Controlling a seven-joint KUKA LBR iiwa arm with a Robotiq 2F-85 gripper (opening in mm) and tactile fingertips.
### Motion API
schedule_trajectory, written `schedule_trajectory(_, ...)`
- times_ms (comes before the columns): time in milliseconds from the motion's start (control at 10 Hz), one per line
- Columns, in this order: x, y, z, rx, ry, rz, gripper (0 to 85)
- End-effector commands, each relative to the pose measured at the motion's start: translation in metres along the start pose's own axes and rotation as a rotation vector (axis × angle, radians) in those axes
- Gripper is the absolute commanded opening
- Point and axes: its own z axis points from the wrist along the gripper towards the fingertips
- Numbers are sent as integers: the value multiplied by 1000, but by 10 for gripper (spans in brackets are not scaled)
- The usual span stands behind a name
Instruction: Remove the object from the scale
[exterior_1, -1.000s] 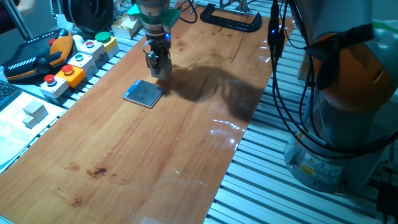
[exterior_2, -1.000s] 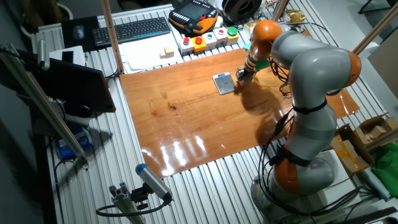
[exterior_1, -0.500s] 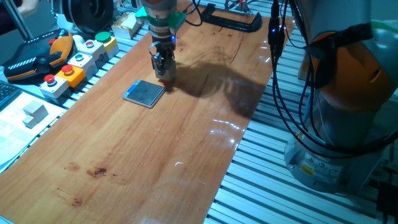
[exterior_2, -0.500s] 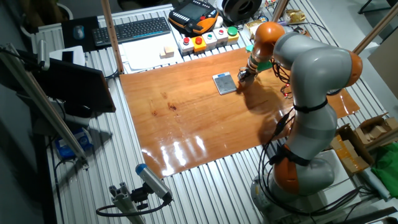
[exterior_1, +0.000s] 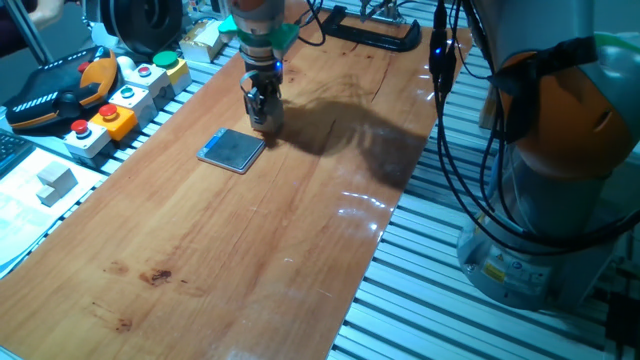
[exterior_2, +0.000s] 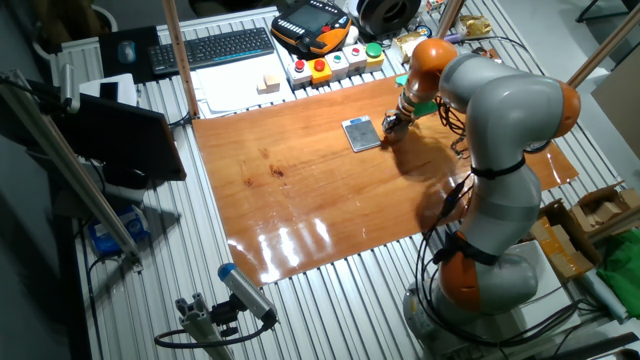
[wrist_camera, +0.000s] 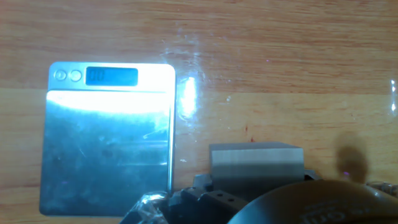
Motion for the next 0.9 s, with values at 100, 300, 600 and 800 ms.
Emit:
schedule_trajectory(100, 0, 0, 2, -8, -2, 7, 177)
schedule_trajectory(300, 0, -1, 4, 0, -14, 16, 343)
schedule_trajectory(600, 1, -2, 6, -4, -37, 36, 767)
schedule_trajectory(800, 0, -1, 5, -3, -43, 39, 850)
